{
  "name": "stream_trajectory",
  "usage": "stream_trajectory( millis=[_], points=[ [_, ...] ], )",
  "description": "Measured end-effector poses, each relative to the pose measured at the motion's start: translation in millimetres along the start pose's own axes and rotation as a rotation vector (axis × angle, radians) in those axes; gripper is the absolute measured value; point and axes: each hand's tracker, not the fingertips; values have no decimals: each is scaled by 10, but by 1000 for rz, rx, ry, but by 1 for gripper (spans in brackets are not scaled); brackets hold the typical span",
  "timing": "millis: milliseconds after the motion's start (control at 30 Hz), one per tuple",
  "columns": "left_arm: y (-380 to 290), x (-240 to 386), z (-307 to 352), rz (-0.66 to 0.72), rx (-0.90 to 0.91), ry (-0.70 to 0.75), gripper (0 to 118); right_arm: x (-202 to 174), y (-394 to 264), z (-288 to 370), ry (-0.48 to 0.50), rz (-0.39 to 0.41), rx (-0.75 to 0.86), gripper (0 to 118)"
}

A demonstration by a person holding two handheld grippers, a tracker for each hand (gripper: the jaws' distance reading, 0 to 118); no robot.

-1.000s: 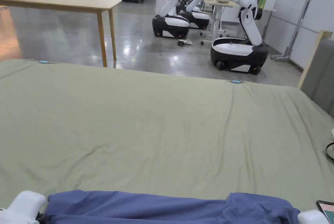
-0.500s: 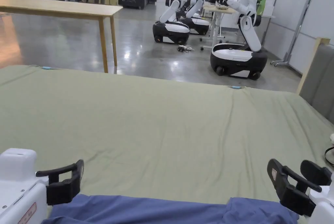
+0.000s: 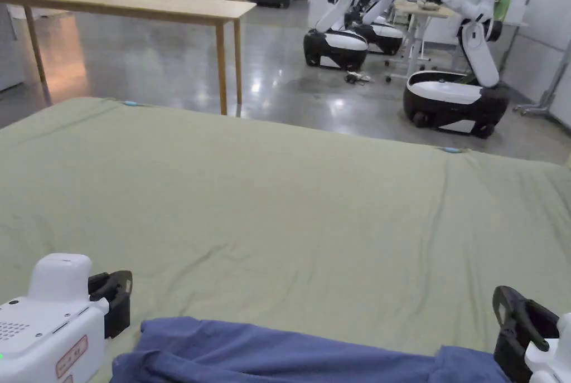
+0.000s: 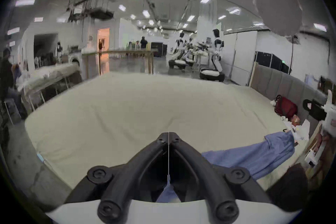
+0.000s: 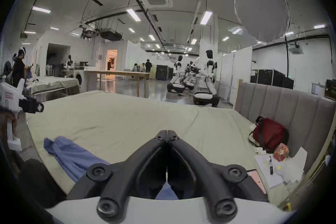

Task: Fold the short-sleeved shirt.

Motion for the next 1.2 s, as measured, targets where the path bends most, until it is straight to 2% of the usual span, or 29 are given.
stream_trajectory(
  millis=[33, 67, 100, 133, 167, 200, 267, 367, 400, 467, 533, 600, 633, 667, 700, 733, 800, 833, 867, 900, 933, 1000, 1067, 1133, 1200],
  points=[
    [-85, -141, -34, 48, -27, -38, 0, -13, -2, -10, 3, -3, -7, 3],
    [-115, -310, -66, 104, -61, -75, 12, -30, -9, -22, 4, -9, -15, 3],
    [-204, -441, -114, 170, -95, -110, 30, -48, -20, -34, 6, -14, -21, 3],
    [-310, -563, -186, 231, -156, -134, 65, -57, -28, -73, 9, -20, -29, 3],
    [-422, -663, -266, 268, -207, -155, 109, -78, -38, -92, 11, -27, -38, 3],
    [-487, -751, -300, 319, -256, -189, 118, -99, -46, -108, 14, -35, -47, 3],
    [-669, -928, -437, 442, -275, -277, 117, -146, -56, -144, 21, -48, -58, 3],
    [-992, -1038, -732, 750, -395, -512, 118, -218, -66, -200, 32, -57, -75, 3],
    [-1112, -1053, -838, 823, -390, -548, 117, -235, -72, -215, 36, -59, -79, 3],
    [-1130, -980, -899, 946, -255, -685, 118, -278, -66, -250, 38, -54, -87, 3],
    [-1146, -872, -1074, 1091, -274, -750, 117, -304, -51, -268, 41, -51, -95, 3],
    [-1128, -844, -1242, 1046, -296, -767, 116, -322, -34, -307, 43, -54, -97, 3],
    [-1095, -798, -1276, 1012, -306, -756, 111, -329, -25, -334, 43, -58, -100, 3],
    [-1061, -767, -1293, 982, -318, -748, 82, -338, -18, -339, 41, -62, -101, 3],
    [-1045, -754, -1307, 970, -337, -733, 38, -344, -15, -356, 40, -67, -102, 3],
    [-1078, -727, -1321, 965, -382, -693, 4, -347, -14, -374, 42, -72, -103, 3],
    [-1203, -701, -1395, 912, -471, -512, 4, -358, -26, -389, 41, -78, -107, 3],
    [-1245, -732, -1399, 927, -428, -602, 3, -362, -29, -402, 42, -79, -111, 3],
    [-1195, -754, -1349, 950, -392, -618, 2, -365, -30, -408, 39, -77, -114, 3],
    [-1117, -779, -1294, 940, -385, -514, 2, -364, -30, -409, 38, -75, -115, 3],
    [-1017, -813, -1254, 867, -362, -479, 2, -357, -43, -392, 38, -75, -114, 3],
    [-882, -979, -1127, 831, -301, -376, 2, -336, -41, -395, 36, -82, -115, 3],
    [-755, -1250, -1059, 884, -262, -402, 2, -301, -52, -375, 36, -93, -113, 3],
    [-496, -1254, -922, 678, -263, -239, 2, -279, -62, -358, 39, -107, -109, 3],
    [-276, -1041, -829, 480, -290, -178, 2, -275, -74, -317, 40, -119, -104, 3]
  ],
)
